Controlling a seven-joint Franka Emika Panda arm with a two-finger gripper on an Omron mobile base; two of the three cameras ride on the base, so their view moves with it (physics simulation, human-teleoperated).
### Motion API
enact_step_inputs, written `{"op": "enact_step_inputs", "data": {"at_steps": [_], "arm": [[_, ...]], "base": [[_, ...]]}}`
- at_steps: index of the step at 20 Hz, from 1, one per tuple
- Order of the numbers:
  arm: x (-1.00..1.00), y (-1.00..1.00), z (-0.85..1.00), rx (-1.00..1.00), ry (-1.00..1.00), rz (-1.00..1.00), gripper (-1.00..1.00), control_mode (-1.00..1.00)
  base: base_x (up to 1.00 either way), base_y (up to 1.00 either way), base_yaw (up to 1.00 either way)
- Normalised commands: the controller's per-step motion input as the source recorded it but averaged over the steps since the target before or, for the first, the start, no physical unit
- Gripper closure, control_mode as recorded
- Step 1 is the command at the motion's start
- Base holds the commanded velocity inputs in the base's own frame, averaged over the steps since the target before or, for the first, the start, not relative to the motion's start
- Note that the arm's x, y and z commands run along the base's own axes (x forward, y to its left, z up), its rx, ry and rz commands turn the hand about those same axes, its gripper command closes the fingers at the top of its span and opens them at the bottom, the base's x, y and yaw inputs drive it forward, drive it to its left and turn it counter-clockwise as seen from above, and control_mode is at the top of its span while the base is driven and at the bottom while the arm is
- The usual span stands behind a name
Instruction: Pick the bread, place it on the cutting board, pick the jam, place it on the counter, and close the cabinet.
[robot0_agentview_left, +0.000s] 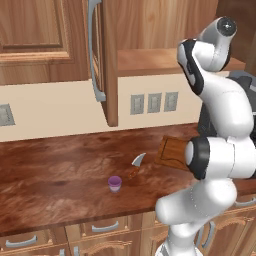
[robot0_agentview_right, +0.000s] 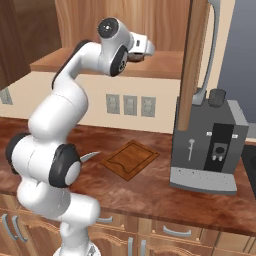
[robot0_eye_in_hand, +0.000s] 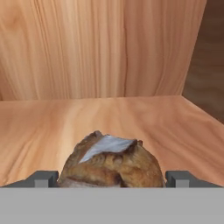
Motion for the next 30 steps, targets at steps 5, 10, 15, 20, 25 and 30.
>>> {"op": "enact_step_inputs", "data": {"at_steps": [5,10,15,20,25,30], "arm": [[-0.5,0.0,0.0,0.0,0.08,0.0,1.0,-1.0],[-0.54,0.0,0.0,0.0,0.1,0.0,1.0,-1.0],[-0.42,0.0,-0.04,0.0,0.1,0.0,1.0,-1.0],[-0.33,0.01,-0.12,0.0,0.07,0.0,1.0,-1.0],[-0.18,0.02,-0.22,0.0,0.03,0.0,1.0,-1.0],[-0.01,0.01,-0.27,0.0,0.0,0.0,1.0,-1.0]], "base": [[0.0,0.0,0.0],[0.0,0.0,0.0],[0.0,0.0,0.0],[0.0,0.0,0.0],[0.0,0.0,0.0],[0.0,0.0,0.0]]}}
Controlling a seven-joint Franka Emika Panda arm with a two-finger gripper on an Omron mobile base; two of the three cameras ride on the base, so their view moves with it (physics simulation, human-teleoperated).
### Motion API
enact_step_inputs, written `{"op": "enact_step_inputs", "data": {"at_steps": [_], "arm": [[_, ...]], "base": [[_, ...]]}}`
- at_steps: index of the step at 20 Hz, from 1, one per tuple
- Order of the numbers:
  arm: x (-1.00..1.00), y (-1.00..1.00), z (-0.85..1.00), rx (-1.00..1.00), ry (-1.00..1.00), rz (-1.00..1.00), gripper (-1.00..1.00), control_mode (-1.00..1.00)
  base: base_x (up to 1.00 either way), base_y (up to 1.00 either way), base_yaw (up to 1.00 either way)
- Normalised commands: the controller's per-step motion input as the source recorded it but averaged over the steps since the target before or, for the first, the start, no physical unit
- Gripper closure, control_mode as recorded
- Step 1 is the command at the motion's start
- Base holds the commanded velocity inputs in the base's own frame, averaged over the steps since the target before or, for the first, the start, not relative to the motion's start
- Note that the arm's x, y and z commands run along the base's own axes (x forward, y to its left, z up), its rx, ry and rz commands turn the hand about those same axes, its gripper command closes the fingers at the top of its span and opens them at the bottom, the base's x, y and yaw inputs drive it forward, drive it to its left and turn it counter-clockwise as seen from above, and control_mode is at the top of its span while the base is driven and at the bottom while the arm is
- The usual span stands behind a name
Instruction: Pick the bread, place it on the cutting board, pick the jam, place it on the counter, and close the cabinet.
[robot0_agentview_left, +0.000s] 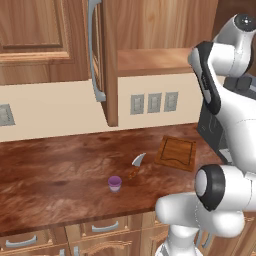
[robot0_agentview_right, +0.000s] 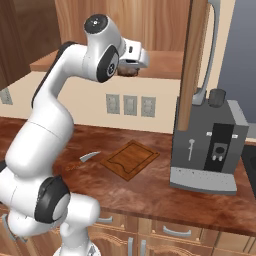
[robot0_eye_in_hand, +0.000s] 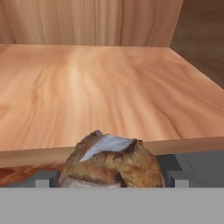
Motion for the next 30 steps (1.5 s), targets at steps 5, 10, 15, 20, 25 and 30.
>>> {"op": "enact_step_inputs", "data": {"at_steps": [5,10,15,20,25,30], "arm": [[0.0,0.0,-0.39,0.0,0.0,0.0,1.0,-1.0],[0.0,0.0,-0.39,0.0,0.0,0.0,1.0,-1.0],[-0.01,0.02,-0.41,0.0,0.0,0.0,1.0,-1.0],[-0.07,0.03,-0.38,0.0,0.03,0.0,1.0,-1.0],[-0.08,0.06,-0.39,0.0,0.05,0.0,1.0,-1.0],[-0.04,0.08,-0.42,0.0,0.05,0.0,1.0,-1.0]], "base": [[0.0,0.0,0.0],[0.0,0.0,0.0],[0.0,0.0,0.0],[0.0,0.0,0.0],[0.0,0.0,0.0],[0.0,0.0,0.0]]}}
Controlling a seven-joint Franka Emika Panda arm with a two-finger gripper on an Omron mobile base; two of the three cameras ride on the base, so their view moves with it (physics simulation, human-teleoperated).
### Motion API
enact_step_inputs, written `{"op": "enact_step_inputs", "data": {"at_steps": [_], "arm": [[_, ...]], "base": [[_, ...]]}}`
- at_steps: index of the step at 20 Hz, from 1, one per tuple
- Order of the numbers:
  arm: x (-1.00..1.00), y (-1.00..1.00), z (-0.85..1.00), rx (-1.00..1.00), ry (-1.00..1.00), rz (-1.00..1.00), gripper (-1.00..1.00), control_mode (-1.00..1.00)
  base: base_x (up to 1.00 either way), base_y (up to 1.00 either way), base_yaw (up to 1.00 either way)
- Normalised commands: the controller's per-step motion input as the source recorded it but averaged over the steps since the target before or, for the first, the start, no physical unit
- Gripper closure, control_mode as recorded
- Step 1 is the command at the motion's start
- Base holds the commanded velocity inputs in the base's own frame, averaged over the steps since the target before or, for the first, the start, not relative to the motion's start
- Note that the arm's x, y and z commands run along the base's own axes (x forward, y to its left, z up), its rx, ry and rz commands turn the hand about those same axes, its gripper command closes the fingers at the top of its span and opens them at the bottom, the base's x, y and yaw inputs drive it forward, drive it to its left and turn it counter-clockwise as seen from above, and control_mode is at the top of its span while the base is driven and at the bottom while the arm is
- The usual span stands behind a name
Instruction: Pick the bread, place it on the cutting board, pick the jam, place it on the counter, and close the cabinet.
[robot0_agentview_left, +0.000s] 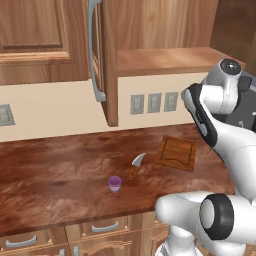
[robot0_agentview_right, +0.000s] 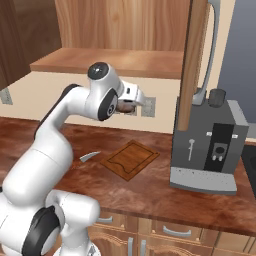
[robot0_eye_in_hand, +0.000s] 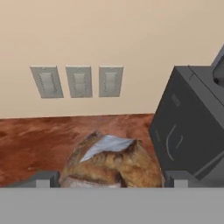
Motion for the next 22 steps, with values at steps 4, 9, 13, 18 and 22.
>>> {"op": "enact_step_inputs", "data": {"at_steps": [4,9,13,18,22], "arm": [[-0.03,0.07,-0.44,0.0,0.05,0.0,1.0,-1.0],[0.0,0.06,-0.39,0.0,0.04,0.0,1.0,-1.0],[-0.01,0.03,-0.33,0.0,0.04,0.0,1.0,-1.0],[-0.02,0.03,-0.3,0.0,0.06,0.0,1.0,-1.0],[-0.02,0.02,-0.3,0.0,0.06,0.0,1.0,-1.0]], "base": [[0.0,0.0,0.0],[0.0,0.0,0.0],[0.0,0.0,0.0],[0.0,0.0,0.0],[0.0,0.0,0.0]]}}
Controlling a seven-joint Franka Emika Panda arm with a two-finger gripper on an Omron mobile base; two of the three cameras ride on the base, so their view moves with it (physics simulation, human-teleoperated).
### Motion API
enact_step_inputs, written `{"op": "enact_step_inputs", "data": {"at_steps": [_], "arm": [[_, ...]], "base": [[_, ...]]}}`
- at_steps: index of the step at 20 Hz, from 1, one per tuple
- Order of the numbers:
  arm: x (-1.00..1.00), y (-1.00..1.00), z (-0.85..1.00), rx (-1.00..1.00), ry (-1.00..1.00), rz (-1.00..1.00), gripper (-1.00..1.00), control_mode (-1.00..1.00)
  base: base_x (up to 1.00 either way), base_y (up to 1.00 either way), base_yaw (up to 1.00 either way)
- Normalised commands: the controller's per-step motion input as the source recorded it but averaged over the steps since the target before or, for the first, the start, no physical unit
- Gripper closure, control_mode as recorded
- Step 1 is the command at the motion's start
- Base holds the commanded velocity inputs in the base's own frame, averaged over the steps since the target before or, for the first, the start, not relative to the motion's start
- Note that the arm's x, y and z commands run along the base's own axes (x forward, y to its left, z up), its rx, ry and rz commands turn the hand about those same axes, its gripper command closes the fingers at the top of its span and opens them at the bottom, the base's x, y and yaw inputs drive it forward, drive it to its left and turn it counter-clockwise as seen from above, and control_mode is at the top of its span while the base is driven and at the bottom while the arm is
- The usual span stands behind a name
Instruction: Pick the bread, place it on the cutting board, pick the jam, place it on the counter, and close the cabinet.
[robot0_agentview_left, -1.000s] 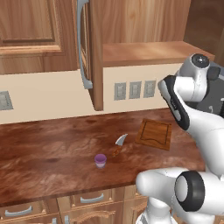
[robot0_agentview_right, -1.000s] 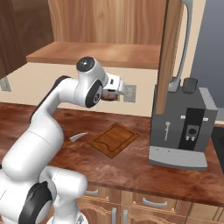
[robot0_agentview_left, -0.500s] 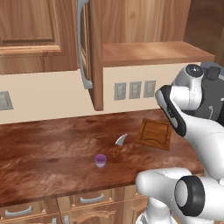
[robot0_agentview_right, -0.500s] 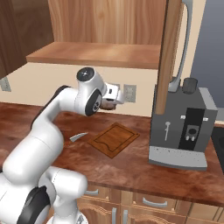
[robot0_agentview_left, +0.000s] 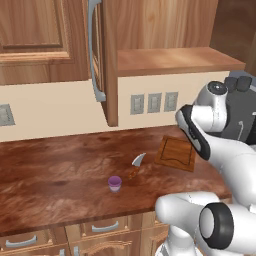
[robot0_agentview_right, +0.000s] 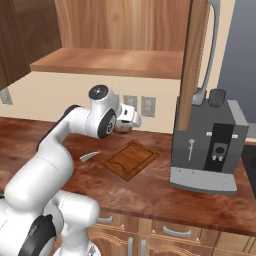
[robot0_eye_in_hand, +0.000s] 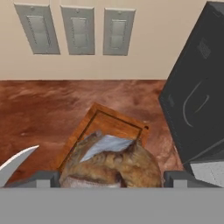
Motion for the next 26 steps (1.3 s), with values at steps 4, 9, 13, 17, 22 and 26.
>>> {"op": "enact_step_inputs", "data": {"at_steps": [4,9,13,17,22,26], "arm": [[-0.03,0.03,-0.32,0.0,0.07,0.0,1.0,-1.0],[-0.01,0.01,-0.31,0.0,0.06,0.0,1.0,-1.0],[0.0,0.0,-0.37,0.0,0.0,0.0,1.0,-1.0],[0.0,0.0,-0.43,0.0,0.0,0.0,1.0,-1.0],[0.0,0.0,-0.37,0.0,0.0,0.0,1.0,-1.0],[0.01,0.0,-0.26,0.0,0.0,0.0,1.0,-1.0]], "base": [[0.0,0.0,0.0],[0.0,0.0,0.0],[0.0,0.0,0.0],[0.0,0.0,0.0],[0.0,0.0,0.0],[0.0,0.0,0.0]]}}
